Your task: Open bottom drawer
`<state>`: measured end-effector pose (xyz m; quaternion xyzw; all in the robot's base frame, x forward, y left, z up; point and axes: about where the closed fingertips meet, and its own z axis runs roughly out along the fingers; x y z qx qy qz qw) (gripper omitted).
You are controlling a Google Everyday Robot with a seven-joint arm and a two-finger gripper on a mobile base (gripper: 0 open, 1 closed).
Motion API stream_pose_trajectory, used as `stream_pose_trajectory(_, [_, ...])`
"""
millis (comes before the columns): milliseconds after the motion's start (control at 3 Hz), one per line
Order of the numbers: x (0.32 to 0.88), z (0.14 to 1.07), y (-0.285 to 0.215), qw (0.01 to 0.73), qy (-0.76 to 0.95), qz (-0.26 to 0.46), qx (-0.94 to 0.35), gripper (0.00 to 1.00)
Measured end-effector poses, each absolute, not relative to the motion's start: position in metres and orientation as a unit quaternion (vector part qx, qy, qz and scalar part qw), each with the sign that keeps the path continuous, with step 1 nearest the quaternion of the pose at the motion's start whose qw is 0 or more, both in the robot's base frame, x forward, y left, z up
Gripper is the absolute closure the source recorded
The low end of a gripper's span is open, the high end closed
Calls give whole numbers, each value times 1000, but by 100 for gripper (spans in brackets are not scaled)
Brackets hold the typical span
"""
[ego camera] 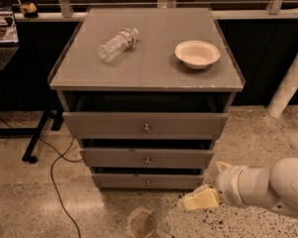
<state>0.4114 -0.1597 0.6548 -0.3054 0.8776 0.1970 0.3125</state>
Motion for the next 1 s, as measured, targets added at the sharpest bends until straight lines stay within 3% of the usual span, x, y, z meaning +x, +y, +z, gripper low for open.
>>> stream_pose_trajectory(667, [415,566,-136,298,879,241,-284,0])
stream_pose_trajectory(1000, [449,506,-113,249,881,247,-316,0])
